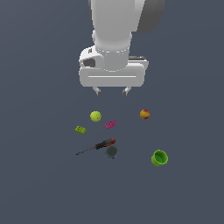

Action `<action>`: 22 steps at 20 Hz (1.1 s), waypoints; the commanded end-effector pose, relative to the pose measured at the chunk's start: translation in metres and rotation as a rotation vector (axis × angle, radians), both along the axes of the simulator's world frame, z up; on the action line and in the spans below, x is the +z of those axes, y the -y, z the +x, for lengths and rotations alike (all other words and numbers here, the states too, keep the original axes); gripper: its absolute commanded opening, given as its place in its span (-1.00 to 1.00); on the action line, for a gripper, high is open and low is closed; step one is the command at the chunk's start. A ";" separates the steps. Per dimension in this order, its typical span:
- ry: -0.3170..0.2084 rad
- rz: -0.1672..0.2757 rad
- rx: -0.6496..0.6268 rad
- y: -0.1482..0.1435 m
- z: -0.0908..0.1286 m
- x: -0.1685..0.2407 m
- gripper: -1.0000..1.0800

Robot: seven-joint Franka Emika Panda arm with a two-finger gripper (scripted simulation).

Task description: Pick up a designated object from a clutter of objects.

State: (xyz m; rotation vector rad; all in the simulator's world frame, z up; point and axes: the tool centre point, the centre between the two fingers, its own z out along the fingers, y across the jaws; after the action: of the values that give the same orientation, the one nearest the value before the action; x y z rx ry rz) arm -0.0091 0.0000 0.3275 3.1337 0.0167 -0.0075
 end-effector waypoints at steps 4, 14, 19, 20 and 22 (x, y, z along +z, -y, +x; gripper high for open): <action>0.000 -0.002 0.008 0.000 0.001 0.000 0.92; -0.001 -0.010 0.036 -0.003 0.006 -0.001 0.92; -0.001 -0.007 0.012 0.004 0.005 -0.015 0.92; -0.001 -0.006 0.005 0.005 0.004 -0.019 0.92; -0.001 -0.004 -0.013 0.010 0.003 -0.029 0.92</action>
State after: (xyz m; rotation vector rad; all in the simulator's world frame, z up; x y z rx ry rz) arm -0.0051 -0.0065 0.3055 3.1284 0.0163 -0.0077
